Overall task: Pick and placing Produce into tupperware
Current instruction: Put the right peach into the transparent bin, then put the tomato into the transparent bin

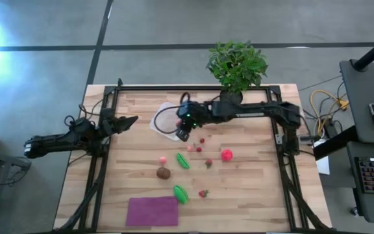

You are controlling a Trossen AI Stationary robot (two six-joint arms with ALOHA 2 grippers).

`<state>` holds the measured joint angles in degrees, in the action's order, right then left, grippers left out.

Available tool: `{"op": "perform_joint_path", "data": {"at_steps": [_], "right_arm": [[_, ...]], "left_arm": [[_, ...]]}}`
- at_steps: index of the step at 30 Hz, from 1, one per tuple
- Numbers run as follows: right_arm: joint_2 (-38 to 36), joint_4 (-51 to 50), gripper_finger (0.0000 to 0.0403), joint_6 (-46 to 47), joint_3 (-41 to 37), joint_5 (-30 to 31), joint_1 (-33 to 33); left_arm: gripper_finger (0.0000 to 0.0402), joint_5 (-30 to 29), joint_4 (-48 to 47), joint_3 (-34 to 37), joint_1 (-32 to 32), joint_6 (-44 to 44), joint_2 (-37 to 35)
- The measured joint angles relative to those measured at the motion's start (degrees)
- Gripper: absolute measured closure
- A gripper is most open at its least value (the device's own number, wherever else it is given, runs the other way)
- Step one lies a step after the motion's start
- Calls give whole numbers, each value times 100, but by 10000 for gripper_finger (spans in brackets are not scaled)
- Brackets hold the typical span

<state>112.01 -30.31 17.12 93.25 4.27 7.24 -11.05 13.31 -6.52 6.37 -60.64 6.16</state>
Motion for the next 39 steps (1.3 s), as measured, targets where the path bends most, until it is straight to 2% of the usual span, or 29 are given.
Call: {"op": "perform_joint_path", "data": {"at_steps": [7,15,19,23,28,31,35,39], "right_arm": [[744,-533,253,-455,853,59,77],[1339,-1109,193,-472,1660,268,81],[1338,-1483,176,-473,1852,618,80],[1007,-2028,173,-351,1887,959,-13],[296,-3052,172,-81,1537,1142,-307],[-81,-3877,172,215,960,1192,-500],[-532,-4012,172,869,-132,766,-590],[-988,-4002,172,1303,-960,734,-715]], "left_arm": [[201,-4,-25,14,0,245,-439],[201,-5,-33,19,0,295,-371],[201,-2,-30,24,-1,301,-340],[201,11,-185,24,-2,580,-336],[201,24,-756,24,-2,880,-311],[201,53,-867,32,-2,881,-268],[201,65,-828,24,-2,894,-203],[201,149,-832,24,-2,887,-209]]}}
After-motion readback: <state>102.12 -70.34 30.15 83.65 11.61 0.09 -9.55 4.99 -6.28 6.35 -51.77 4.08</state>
